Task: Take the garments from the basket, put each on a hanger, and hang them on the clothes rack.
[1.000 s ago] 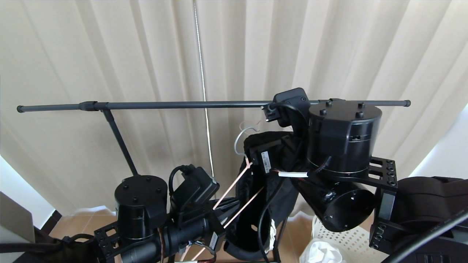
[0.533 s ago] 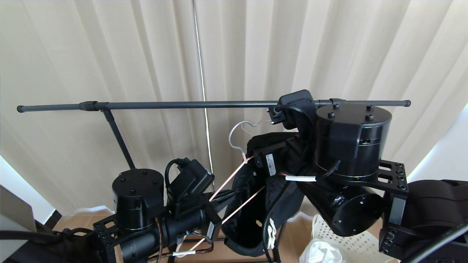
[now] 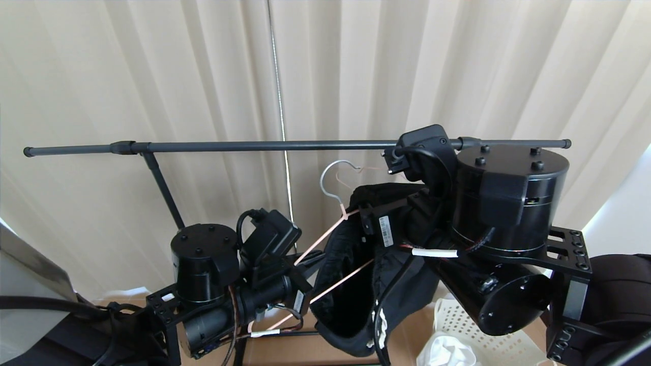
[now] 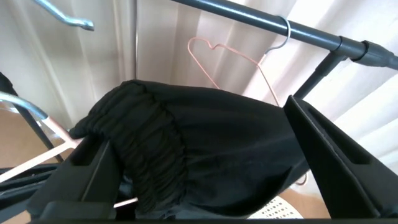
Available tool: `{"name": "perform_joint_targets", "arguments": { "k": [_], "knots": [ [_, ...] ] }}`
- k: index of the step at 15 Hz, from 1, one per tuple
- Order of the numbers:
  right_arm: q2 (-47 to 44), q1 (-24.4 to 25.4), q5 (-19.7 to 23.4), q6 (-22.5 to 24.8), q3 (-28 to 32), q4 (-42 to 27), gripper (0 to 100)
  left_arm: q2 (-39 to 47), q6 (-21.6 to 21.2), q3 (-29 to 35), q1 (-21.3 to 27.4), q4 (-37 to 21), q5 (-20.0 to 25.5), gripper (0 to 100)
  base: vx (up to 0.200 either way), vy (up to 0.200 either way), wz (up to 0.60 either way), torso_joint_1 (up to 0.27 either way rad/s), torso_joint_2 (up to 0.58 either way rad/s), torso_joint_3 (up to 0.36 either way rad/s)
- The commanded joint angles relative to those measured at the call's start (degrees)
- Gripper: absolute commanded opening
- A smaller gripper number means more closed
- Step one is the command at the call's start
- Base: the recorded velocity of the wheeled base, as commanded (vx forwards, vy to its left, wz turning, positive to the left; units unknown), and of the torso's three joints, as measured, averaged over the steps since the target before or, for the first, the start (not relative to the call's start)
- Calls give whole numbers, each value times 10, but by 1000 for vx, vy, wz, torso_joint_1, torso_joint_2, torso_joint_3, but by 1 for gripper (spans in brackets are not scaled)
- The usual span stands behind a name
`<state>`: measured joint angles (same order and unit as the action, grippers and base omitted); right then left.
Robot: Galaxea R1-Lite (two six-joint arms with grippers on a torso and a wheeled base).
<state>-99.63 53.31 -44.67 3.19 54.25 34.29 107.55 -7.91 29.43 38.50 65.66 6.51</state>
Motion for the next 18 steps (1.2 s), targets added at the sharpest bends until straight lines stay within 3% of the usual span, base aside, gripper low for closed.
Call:
{"name": "perform_joint_targets", "arguments": {
  "k": [1,7,14,18],
  "knots": [
    [6,0,0,1,2,0,100,6,0,5,-4,0,-7,0,0,0,0,0,0,0],
    [9,0,0,8,8,-1,100,15,0,7,-4,1,-12,0,0,0,0,0,0,0],
    [10,0,0,16,-2,-4,100,23,17,34,-4,1,-48,0,0,0,0,0,0,0],
    [25,0,5,17,-20,-5,100,23,17,26,-8,40,-46,0,0,0,0,0,0,0]
  ]
}}
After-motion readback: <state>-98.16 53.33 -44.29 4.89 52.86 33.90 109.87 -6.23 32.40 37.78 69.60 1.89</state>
